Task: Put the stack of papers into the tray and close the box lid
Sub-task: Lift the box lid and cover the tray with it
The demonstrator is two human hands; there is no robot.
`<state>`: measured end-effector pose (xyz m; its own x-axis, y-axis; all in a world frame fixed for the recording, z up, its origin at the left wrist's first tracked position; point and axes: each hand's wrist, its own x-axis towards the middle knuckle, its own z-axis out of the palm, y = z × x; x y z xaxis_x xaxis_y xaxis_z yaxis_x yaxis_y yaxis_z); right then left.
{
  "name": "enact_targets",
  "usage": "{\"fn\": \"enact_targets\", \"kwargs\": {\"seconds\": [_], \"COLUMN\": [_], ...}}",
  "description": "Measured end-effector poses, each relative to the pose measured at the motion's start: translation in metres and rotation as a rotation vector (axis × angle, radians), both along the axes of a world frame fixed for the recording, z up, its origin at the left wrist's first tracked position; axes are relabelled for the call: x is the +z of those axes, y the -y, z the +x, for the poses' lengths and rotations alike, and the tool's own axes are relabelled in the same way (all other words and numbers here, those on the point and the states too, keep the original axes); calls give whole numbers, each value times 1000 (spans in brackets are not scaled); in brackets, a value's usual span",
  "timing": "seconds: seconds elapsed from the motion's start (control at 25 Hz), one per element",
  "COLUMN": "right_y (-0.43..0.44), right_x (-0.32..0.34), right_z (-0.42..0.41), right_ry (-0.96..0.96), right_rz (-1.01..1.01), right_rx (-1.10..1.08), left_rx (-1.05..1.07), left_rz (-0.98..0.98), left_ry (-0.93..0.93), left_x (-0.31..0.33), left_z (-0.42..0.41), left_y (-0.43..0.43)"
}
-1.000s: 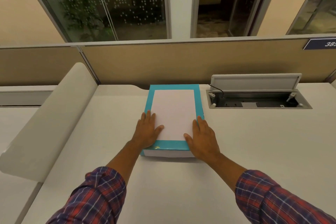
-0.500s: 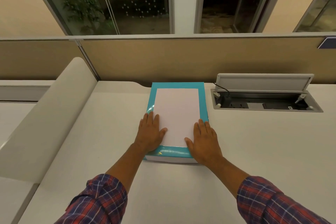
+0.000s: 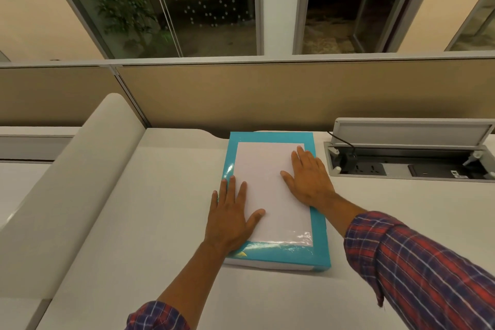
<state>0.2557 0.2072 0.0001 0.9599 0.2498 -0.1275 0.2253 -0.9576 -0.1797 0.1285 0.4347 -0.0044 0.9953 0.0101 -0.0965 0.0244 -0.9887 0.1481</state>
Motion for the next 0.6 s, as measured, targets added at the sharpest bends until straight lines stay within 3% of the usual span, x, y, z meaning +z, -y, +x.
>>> {"fn": "enact_targets", "kwargs": {"seconds": [0.6], "right_y": [-8], "right_x": [-16], "right_z": [-13], "right_ry": [50], "right_rz": [-5], "right_rx": [-60], "left_rx": [30], "left_rz": [15], "left_ry": [41], "left_x": [-10], "left_z": [1], "left_y": [1]}}
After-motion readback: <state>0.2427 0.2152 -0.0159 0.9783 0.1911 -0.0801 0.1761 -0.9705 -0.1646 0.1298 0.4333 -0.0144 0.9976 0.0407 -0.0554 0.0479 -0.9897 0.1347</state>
